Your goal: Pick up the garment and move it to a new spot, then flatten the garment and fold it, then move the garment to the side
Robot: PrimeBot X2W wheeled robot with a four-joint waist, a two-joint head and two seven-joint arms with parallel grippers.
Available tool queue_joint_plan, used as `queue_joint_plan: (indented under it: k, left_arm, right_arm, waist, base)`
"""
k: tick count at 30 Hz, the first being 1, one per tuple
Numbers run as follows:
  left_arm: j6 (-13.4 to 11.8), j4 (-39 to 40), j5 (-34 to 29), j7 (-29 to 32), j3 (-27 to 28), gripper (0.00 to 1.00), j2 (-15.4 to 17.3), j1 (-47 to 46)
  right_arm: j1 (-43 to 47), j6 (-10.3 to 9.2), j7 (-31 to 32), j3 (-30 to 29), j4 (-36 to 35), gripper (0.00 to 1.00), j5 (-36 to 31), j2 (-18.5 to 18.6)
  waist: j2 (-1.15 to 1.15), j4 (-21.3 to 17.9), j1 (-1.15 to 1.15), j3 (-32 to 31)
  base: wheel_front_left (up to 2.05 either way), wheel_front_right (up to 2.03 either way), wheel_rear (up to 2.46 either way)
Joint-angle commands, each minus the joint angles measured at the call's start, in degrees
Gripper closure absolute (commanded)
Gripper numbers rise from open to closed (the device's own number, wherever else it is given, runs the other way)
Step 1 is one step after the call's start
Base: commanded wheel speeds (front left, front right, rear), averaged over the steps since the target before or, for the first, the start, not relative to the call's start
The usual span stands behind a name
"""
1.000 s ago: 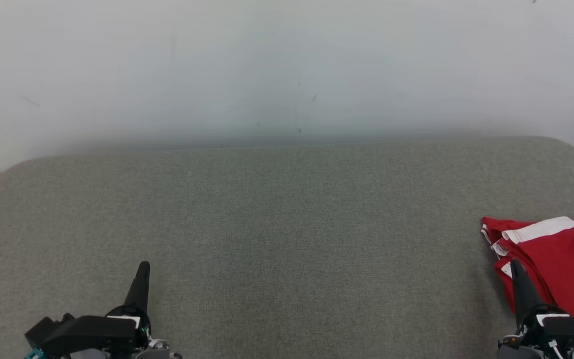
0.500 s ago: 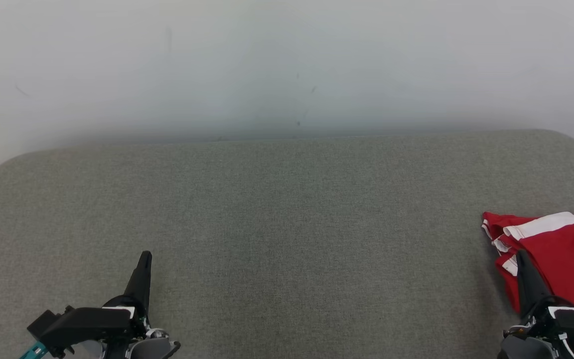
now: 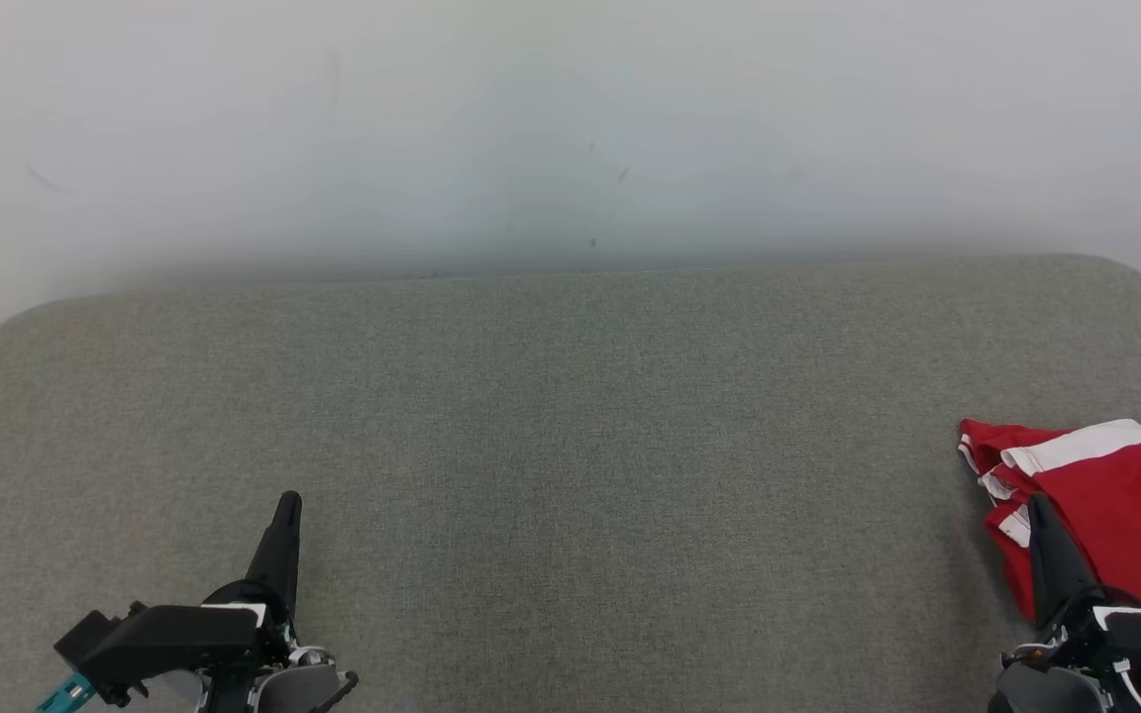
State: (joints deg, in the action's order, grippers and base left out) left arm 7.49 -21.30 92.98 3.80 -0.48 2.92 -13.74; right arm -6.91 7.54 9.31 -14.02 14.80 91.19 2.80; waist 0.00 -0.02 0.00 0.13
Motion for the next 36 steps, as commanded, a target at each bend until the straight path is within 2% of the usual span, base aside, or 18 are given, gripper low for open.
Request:
queue_joint_plan:
  k: [1, 36]
  left_arm:
    - [0.06, -0.08, 0.54, 0.14, 0.12, 1.0, -0.11, -0.31]
    - [0.06, -0.06, 0.55, 0.12, 0.1, 1.0, -0.11, -0.3]
  right_arm:
    - [-0.16, -0.1, 0.12, -0.05, -0.11, 1.0, 0.4, 0.15]
    - [-0.16, -0.1, 0.11, -0.04, -0.11, 1.0, 0.41, 0.15]
  waist:
    - [0.0, 0.0, 0.0, 0.0]
    - [0.0, 0.0, 0.0, 0.0]
  base:
    - [0.0, 0.0, 0.0]
    - [0.0, 0.0, 0.0]
